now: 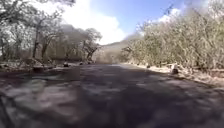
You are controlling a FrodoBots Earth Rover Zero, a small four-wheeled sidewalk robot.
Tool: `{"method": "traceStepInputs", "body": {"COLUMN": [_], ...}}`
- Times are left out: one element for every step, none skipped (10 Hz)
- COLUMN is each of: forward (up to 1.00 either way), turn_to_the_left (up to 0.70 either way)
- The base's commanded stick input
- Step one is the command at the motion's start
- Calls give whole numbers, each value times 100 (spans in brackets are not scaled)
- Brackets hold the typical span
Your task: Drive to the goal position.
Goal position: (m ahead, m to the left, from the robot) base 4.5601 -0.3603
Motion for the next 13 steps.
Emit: {"method": "traceStepInputs", "body": {"forward": [70, 70, 70, 70, 70, 70, 70, 70, 70, 70, 70, 70, 70], "turn_to_the_left": [0, 0, 0, 0, 0, 0, 0, 0, 0, 0, 0, 0, 0]}}
